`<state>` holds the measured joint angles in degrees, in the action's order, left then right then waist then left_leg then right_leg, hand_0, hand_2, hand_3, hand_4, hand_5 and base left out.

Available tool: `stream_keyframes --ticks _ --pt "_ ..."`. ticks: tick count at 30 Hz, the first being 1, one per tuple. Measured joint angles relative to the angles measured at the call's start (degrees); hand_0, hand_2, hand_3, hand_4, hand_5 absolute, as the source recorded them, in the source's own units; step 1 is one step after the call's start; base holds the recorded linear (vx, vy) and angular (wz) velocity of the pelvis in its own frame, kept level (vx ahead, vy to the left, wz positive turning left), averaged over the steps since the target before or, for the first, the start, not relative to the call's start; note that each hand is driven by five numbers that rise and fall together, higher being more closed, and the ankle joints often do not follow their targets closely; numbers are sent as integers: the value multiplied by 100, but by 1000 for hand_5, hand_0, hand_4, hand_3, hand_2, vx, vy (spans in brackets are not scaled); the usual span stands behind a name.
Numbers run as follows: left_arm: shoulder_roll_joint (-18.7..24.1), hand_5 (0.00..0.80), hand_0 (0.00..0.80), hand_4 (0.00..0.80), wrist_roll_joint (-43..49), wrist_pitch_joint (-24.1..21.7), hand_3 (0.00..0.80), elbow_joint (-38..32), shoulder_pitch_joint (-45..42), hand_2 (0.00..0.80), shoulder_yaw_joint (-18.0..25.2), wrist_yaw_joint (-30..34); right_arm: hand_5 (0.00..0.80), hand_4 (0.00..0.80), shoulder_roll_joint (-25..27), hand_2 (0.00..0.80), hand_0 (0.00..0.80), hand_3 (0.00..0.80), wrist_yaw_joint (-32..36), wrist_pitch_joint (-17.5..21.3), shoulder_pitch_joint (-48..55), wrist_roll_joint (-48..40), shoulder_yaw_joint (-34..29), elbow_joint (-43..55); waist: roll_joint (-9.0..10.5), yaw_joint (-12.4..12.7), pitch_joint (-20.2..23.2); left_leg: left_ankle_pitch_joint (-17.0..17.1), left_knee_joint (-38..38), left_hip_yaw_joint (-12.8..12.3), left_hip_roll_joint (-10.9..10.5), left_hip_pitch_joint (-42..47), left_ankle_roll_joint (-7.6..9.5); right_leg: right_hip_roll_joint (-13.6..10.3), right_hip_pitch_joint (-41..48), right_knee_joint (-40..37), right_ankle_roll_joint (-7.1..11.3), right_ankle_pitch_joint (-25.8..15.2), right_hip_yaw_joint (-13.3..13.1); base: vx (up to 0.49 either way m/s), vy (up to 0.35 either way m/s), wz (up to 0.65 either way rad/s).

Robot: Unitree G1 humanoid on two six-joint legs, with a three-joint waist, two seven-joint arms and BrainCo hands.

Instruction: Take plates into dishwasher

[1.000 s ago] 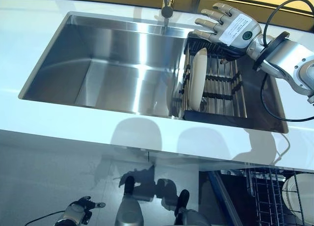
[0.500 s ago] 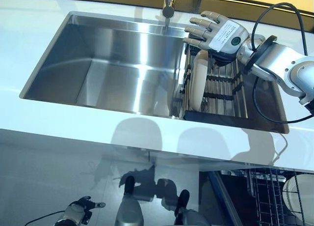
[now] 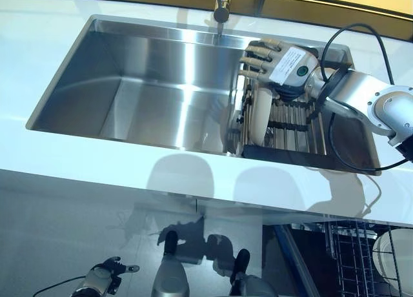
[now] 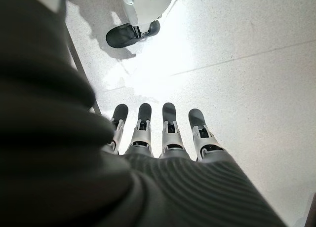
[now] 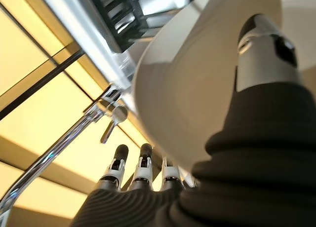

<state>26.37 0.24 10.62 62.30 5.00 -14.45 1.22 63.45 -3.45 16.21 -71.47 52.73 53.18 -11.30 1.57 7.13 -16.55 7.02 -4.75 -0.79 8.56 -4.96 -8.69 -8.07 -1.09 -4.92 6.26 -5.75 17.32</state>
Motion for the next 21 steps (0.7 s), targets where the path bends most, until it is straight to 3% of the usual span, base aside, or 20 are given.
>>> stream_keyframes --ticks 7,8,9,10,11,21 --pt "11 0 0 0 0 -31 0 5 0 0 0 29 0 0 -53 0 0 0 -2 134 27 14 -6 -1 -2 3 -1 1 0 -1 -3 0 1 -4 0 -2 2 -1 1 0 0 0" --pt "11 0 0 0 0 -33 0 7 1 0 2 32 85 85 -63 85 85 85 2 152 28 24 -6 0 -2 3 -1 1 1 -1 -3 0 1 -4 0 -2 2 -1 1 0 0 0" --pt "11 0 0 0 0 -37 0 5 1 0 2 34 298 298 -76 298 298 298 9 160 32 69 -6 5 -3 2 -2 1 1 -1 -4 1 1 -6 0 -2 2 -1 1 0 0 0" --pt "11 0 0 0 0 -39 0 6 1 0 2 39 690 690 -98 690 690 690 17 167 32 88 -8 9 -3 1 -2 2 1 -1 -5 1 2 -7 0 -3 3 -2 1 0 0 0" --pt "13 0 0 0 0 -43 0 5 3 0 5 42 800 800 -106 800 800 800 36 191 32 120 -8 18 -4 1 -3 2 0 -1 -6 0 3 -9 0 -4 4 -2 1 0 0 0" --pt "19 0 0 0 1 -88 0 9 -16 0 10 43 800 800 -86 800 800 800 28 268 89 742 -119 25 -6 2 -3 6 0 -1 -14 13 7 -15 11 -1 8 -6 2 0 0 0"
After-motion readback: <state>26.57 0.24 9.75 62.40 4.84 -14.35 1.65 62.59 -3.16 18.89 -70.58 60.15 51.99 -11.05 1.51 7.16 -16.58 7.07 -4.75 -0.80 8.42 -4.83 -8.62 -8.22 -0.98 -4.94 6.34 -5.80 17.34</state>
